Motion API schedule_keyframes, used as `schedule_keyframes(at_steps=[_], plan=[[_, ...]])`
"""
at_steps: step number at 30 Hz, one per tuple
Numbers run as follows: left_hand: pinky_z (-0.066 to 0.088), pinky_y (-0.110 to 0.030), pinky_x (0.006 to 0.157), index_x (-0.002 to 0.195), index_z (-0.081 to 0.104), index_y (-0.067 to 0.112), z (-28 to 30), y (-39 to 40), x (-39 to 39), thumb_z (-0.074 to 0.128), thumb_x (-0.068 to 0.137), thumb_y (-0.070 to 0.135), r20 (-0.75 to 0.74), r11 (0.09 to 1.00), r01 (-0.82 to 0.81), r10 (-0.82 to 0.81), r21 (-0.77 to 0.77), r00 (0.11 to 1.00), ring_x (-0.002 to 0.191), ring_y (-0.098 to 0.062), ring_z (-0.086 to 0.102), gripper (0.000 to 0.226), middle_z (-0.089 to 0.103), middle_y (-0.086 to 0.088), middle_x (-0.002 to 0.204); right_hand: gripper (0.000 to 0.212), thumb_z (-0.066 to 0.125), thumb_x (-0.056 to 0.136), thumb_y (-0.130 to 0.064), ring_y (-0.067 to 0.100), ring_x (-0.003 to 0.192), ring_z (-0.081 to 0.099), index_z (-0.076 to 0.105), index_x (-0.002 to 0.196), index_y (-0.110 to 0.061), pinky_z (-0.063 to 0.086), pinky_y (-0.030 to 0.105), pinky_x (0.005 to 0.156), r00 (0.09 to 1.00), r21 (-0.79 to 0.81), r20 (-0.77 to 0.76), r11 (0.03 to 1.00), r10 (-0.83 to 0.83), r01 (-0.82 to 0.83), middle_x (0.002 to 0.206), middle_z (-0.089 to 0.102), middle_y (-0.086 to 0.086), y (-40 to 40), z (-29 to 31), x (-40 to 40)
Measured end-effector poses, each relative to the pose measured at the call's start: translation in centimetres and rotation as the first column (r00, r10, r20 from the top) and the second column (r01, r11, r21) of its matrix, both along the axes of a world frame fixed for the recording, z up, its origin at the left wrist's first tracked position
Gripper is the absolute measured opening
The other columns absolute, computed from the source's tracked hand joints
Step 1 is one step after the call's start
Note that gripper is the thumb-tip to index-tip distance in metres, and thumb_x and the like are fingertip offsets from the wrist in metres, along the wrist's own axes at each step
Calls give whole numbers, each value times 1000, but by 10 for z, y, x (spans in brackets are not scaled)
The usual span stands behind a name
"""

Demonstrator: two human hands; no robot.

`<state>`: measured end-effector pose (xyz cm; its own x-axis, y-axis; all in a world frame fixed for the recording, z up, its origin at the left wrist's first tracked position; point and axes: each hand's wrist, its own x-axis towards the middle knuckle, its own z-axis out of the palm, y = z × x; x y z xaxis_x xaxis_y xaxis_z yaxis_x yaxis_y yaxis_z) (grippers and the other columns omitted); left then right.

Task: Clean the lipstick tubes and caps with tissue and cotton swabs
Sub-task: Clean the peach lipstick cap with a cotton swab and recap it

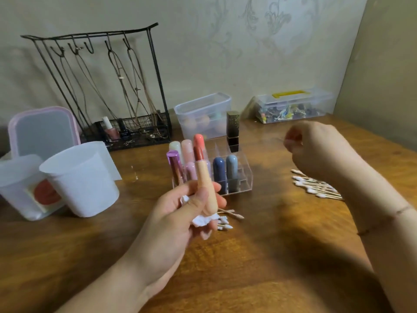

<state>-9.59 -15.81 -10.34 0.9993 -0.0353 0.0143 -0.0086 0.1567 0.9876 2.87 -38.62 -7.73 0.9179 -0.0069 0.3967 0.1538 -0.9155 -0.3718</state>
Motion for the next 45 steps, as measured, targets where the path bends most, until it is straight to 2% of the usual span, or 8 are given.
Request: schedule_keyframes(at_steps=[1,3,6,10,15,29,39,45], plan=[[45,-28,57,95,74,20,0,1,0,52,88,28,-9,1000,1,-1,-30,1000,65,-17,58,24,69,-9,87,9,54,96,-18,18,79,58,61,92,-22,47,30,66,985,103,95,983,141,-150,88,67,-1,16,6,-14],[48,-30,59,94,75,19,1,2,1,51,89,24,-28,995,-5,2,-102,1000,66,-19,60,25,68,-10,85,10,52,98,-18,10,69,56,58,91,-23,44,24,59,861,281,241,817,448,-503,76,62,-7,48,12,-47],[51,-30,58,92,76,21,3,3,0,56,78,25,-20,986,-33,30,-163,999,66,-17,59,24,69,-8,83,7,55,94,-22,10,65,56,59,87,-22,45,29,58,684,353,289,589,670,-727,72,60,-6,77,4,-76],[49,-30,64,97,74,21,3,6,0,62,77,30,38,990,-55,61,-128,997,68,-15,60,25,68,-4,81,6,62,89,-29,14,66,62,66,87,-25,47,31,56,696,231,321,660,642,-715,72,65,-9,82,-6,-73],[49,-28,64,97,73,26,3,9,0,68,69,32,53,990,-60,67,-128,996,67,-16,55,29,64,-5,80,10,64,85,-26,10,68,61,74,87,-26,41,17,53,728,221,352,703,588,-676,75,64,-15,79,-5,-69],[46,-22,61,96,74,31,1,8,2,68,79,36,125,994,23,-10,-105,992,67,-11,54,19,64,-8,86,12,68,84,-27,9,61,57,78,90,-29,36,12,52,694,290,368,633,619,-718,69,63,-16,77,-5,-64],[38,-26,56,91,69,7,-1,14,2,51,84,20,66,888,197,-187,-416,980,60,-17,46,23,56,-10,75,13,69,83,-22,12,58,59,76,88,-31,40,14,52,660,370,377,548,650,-751,72,69,-11,83,-11,-69],[35,-26,55,92,71,18,-3,9,2,61,76,27,88,945,133,-112,-298,990,58,-13,45,21,54,-2,69,12,69,83,-22,10,63,67,77,89,-28,50,24,55,669,426,383,521,637,-740,75,72,-12,86,-11,-73]])
